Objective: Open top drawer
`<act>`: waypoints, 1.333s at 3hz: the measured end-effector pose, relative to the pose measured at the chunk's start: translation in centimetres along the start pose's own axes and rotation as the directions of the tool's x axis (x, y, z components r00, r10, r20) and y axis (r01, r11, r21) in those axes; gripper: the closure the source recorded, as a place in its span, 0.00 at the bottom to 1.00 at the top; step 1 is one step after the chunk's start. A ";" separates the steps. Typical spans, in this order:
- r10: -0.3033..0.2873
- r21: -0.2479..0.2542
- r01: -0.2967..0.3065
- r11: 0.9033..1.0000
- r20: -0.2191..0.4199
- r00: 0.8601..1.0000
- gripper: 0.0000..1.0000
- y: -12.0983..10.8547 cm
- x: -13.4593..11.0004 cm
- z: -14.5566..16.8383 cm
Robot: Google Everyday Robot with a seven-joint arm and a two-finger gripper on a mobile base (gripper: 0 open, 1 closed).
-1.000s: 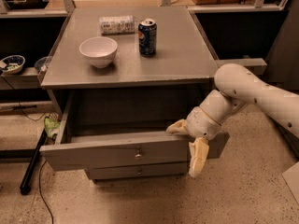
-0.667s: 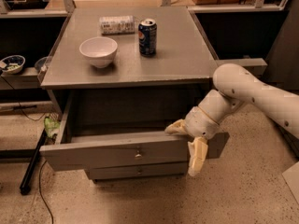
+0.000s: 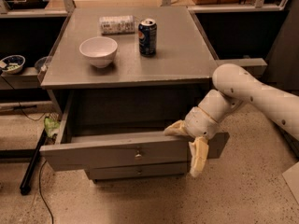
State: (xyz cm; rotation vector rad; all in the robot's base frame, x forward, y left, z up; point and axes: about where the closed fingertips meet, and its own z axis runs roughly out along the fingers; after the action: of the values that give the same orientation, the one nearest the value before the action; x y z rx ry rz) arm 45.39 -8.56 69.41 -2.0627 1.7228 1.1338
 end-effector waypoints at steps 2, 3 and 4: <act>-0.042 -0.073 0.049 0.996 0.097 0.994 0.00 2.8 0.6 0.2; -0.058 -0.084 0.070 0.994 0.146 0.988 0.00 5.1 1.3 -0.3; -0.064 -0.083 0.078 0.993 0.166 0.984 0.00 5.9 1.7 -0.6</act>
Offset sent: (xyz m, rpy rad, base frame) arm -0.0534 -0.0307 0.0084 0.1899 0.1124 0.0994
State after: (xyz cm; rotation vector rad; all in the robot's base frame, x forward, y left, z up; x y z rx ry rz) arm 40.31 -11.85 70.42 -2.0017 1.5368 1.3390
